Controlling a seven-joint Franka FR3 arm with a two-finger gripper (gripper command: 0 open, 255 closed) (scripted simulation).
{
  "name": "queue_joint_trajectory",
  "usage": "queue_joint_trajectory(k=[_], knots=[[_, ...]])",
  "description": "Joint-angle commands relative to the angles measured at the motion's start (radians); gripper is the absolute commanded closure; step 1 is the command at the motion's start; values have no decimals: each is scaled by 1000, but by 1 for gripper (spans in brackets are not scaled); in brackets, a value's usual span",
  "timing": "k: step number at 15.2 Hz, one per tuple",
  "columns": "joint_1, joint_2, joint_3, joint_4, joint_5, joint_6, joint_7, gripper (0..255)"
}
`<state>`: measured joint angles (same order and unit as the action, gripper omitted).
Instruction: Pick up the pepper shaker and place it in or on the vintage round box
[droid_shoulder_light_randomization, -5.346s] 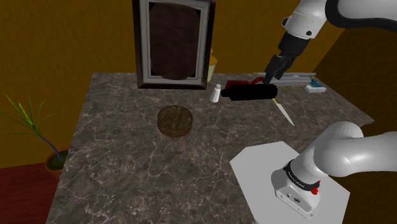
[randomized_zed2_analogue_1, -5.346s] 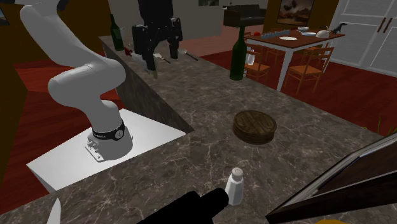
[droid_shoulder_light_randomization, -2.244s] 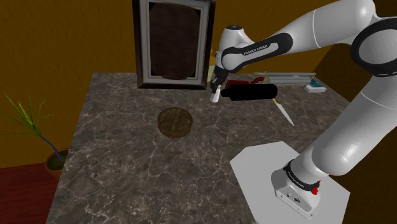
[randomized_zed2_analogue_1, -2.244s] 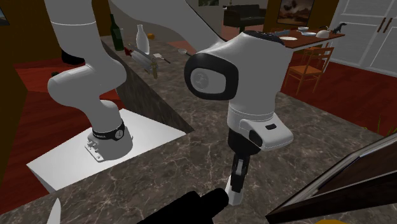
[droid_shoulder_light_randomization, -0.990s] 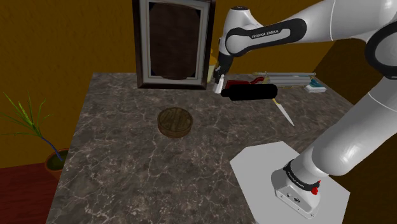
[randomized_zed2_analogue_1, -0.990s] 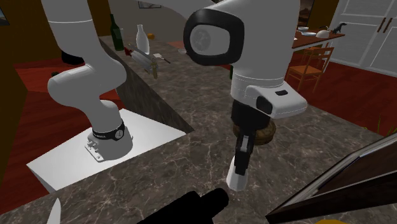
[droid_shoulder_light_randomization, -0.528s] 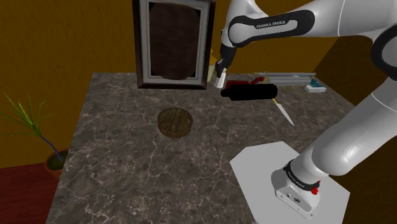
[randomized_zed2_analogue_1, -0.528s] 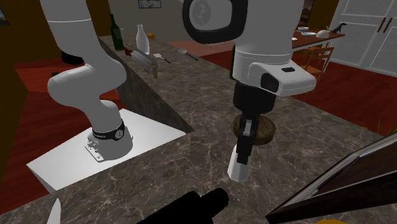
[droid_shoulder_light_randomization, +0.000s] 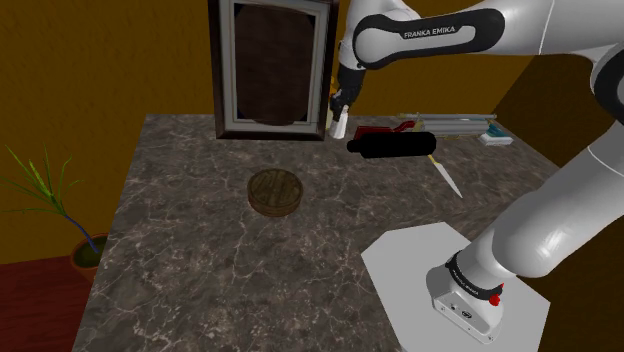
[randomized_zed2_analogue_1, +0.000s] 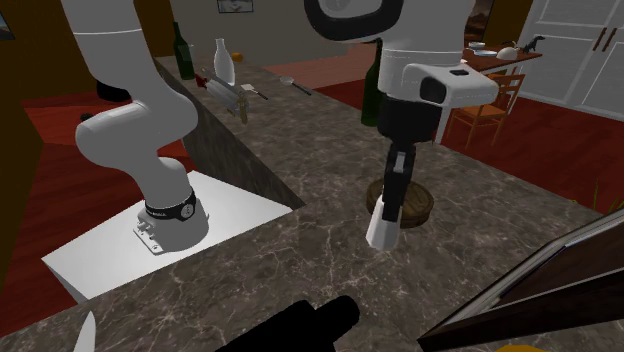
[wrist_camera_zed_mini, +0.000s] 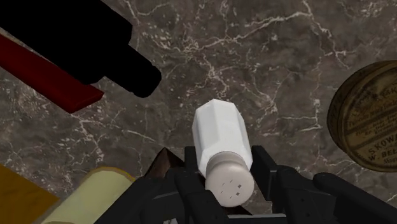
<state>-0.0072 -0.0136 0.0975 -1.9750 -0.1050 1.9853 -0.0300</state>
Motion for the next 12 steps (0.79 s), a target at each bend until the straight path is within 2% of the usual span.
queue_joint_trajectory(k=[1, 12], knots=[[24, 2, 25, 7, -1, -10, 49, 255], [156, 77, 153, 132, -18, -88, 309, 255]])
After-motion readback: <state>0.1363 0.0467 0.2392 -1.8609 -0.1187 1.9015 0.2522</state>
